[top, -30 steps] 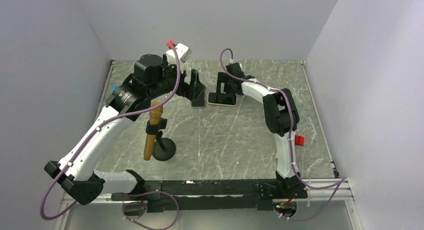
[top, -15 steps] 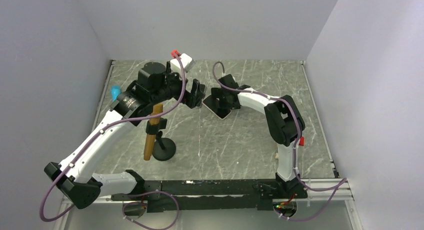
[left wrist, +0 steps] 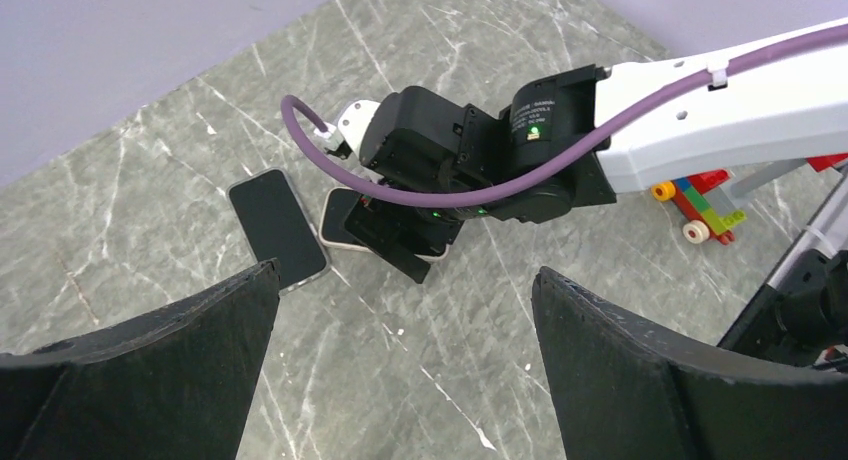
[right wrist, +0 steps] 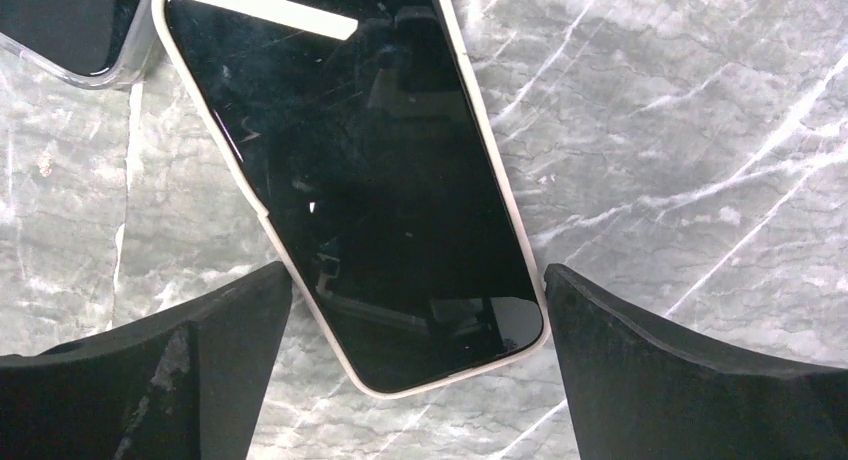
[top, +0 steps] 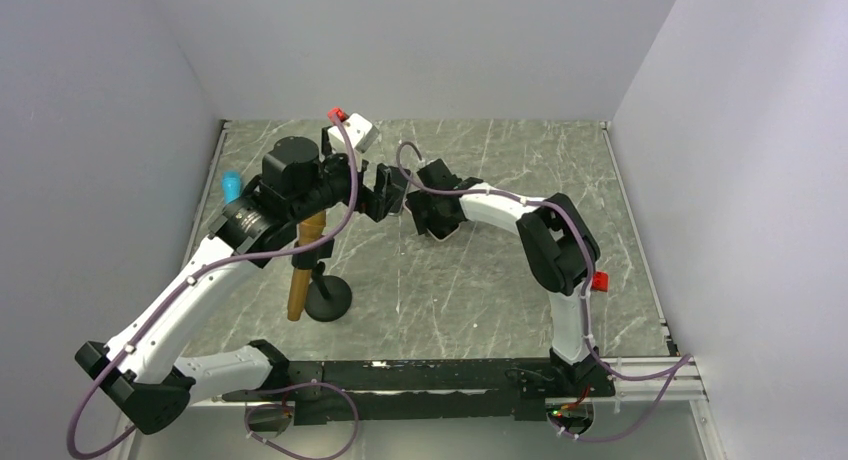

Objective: Take the phone out of the phone case
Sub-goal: Pick up the phone at the center of the board.

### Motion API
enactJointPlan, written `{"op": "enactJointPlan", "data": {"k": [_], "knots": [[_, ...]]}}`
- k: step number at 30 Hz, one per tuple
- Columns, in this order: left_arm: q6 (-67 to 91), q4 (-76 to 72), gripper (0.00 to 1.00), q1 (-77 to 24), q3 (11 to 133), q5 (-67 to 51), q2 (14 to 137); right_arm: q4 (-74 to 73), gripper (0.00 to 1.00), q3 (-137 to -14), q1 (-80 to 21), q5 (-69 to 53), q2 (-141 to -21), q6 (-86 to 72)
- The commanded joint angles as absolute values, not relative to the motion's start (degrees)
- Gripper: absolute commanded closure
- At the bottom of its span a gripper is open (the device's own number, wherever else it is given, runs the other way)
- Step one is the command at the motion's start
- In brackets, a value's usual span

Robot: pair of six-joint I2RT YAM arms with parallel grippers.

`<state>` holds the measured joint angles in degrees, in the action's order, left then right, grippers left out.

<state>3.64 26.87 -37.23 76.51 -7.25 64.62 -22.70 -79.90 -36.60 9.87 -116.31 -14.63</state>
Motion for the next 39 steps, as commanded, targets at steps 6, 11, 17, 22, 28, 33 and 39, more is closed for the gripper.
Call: {"op": "enactJointPlan", "data": {"k": [6, 11, 17, 22, 28, 33, 39], "knots": [[4.8, 22.4, 0.01, -34.2, 74.3, -2.4, 62.9, -23.7, 0.02, -81.0, -38.8, 13.4, -120.4, -14.0], [10.1, 21.7, 0.01, -28.6, 74.4, -8.1, 64.3, -15.8, 0.43, -73.2, -38.8, 9.9, -116.3, -16.2], [14.0, 20.6, 0.01, -24.5, 74.7, -17.1, 68.2, -9.0, 0.65, -65.1, -38.8, 9.2, -109.3, -22.5], [14.8, 21.1, 0.01, -24.1, 75.5, -19.9, 70.6, -7.4, 0.44, -61.3, -38.8, 8.5, -105.3, -26.1], [14.0, 20.8, 0.01, -23.9, 75.1, -19.5, 69.9, -16.1, 0.14, -67.2, -38.8, 10.3, -104.8, -23.6], [14.1, 20.9, 0.01, -22.8, 75.2, -19.7, 69.6, -23.3, 0.0, -74.7, -38.7, 14.0, -108.8, -18.0], [14.8, 20.1, 0.01, -21.8, 74.8, -20.8, 68.9, -26.3, 0.0, -84.4, -36.9, 12.3, -116.6, -13.3]]}}
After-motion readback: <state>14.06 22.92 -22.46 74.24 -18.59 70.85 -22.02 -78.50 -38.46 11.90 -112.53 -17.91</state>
